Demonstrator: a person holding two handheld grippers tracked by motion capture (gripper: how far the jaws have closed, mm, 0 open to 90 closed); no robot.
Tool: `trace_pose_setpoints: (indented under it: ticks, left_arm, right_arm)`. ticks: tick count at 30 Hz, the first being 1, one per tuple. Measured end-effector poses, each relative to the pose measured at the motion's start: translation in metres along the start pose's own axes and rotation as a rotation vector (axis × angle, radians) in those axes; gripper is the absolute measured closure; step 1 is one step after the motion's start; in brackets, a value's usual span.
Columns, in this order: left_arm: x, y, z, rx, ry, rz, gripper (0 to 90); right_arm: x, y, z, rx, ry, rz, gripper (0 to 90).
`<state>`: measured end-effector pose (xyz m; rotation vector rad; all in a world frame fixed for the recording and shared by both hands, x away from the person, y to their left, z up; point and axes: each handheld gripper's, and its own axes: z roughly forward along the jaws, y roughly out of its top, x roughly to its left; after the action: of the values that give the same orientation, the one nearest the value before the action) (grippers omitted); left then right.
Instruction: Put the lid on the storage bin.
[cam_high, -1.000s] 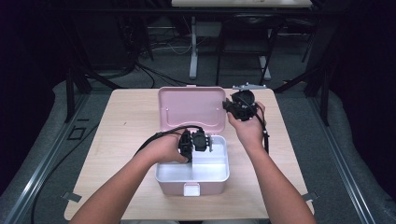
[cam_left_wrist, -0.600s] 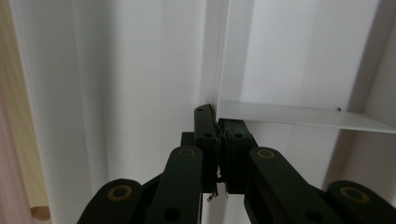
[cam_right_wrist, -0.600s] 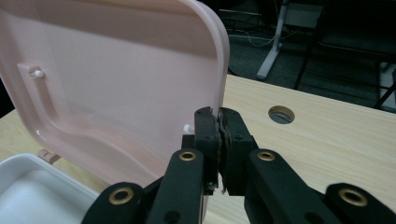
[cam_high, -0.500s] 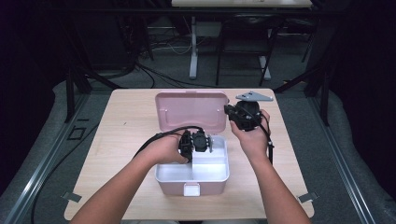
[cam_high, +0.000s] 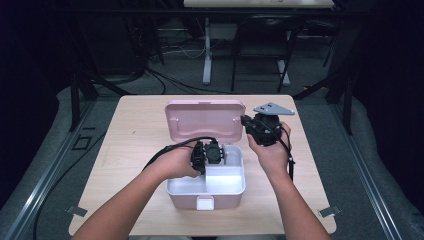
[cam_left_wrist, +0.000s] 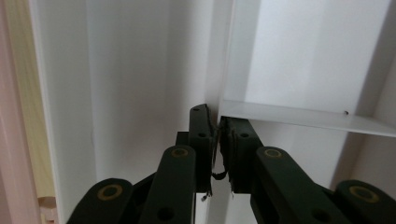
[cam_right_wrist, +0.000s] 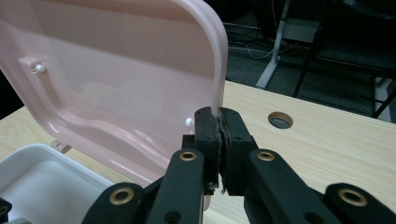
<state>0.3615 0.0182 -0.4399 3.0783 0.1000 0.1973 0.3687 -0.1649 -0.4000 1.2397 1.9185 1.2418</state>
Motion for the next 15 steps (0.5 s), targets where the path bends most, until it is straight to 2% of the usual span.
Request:
trace_pose_setpoints:
  ticks: [5, 8, 10, 11, 12, 15]
  left_arm:
    - [0.002, -0.008, -0.001, -0.049, 0.014, -0.059, 73.7]
    - [0.0, -0.015, -0.008, -0.083, 0.028, -0.089, 67.0]
    - [0.0, -0.022, -0.016, -0.149, 0.025, -0.125, 66.3]
    - [0.0, -0.028, -0.021, -0.193, 0.027, -0.159, 65.0]
    - [0.0, -0.032, -0.024, -0.234, 0.012, -0.192, 61.4]
    - [0.002, -0.046, -0.03, -0.345, 0.0, -0.257, 60.4]
  right_arm:
    - [0.0, 0.0, -0.001, 0.001, 0.002, 0.001, 87.4]
    - [0.0, 0.0, -0.001, 0.002, 0.004, 0.005, 87.4]
    - [0.0, 0.0, -0.001, 0.002, 0.005, 0.004, 87.4]
    - [0.0, 0.0, -0.001, 0.001, 0.006, 0.004, 87.4]
    - [0.0, -0.001, -0.001, 0.001, 0.007, 0.003, 87.4]
    - [0.0, -0.001, -0.001, 0.001, 0.006, 0.004, 87.4]
